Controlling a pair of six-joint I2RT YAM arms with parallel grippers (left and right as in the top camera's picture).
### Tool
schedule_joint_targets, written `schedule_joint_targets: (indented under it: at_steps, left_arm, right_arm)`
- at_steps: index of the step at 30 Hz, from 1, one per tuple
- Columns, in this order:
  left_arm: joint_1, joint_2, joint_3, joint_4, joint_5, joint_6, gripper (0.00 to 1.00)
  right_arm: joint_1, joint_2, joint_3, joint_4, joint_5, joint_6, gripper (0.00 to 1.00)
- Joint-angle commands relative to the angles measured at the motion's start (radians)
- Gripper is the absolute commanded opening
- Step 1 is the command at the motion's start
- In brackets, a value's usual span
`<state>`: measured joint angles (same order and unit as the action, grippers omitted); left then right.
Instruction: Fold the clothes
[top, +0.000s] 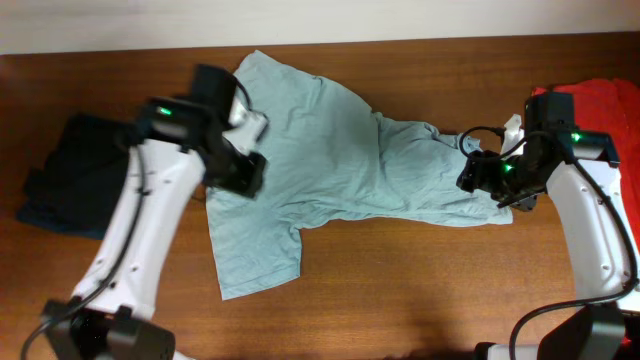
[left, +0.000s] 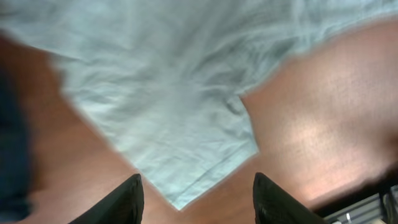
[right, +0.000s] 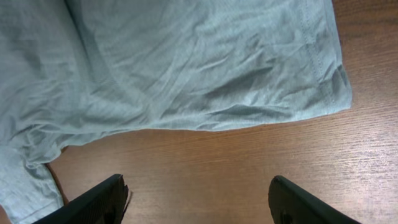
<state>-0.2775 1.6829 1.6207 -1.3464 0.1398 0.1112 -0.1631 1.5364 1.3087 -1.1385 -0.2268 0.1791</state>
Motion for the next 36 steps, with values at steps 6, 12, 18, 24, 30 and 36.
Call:
schedule_joint_targets:
  at_steps: [6, 12, 18, 24, 30, 36]
  left_arm:
    - [-0.238, 0.000, -0.422, 0.283, -0.063, -0.017, 0.61]
    - [-0.278, 0.022, -0.549, 0.456, -0.085, -0.048, 0.73]
    - [-0.278, 0.140, -0.556, 0.550, -0.089, -0.047, 0.75]
    - [-0.278, 0.249, -0.556, 0.549, -0.101, -0.071, 0.24]
    - [-0.272, 0.199, -0.457, 0.374, -0.262, -0.192, 0.00]
    - [-0.201, 0.076, -0.302, 0.180, -0.421, -0.231, 0.00]
  right_arm:
    - [-0.001, -0.020, 0.005, 0.002, -0.005, -0.006, 0.78]
    - [-0.001, -0.020, 0.005, 0.000, -0.005, -0.006, 0.78]
    - [-0.001, -0.020, 0.005, -0.008, -0.005, -0.006, 0.78]
    - [-0.001, -0.020, 0.005, -0.012, -0.005, -0.006, 0.78]
    - [-0.001, -0.013, 0.004, -0.011, 0.003, -0.006, 0.78]
    - [-0.001, 0.052, -0.064, -0.010, 0.002, 0.020, 0.77]
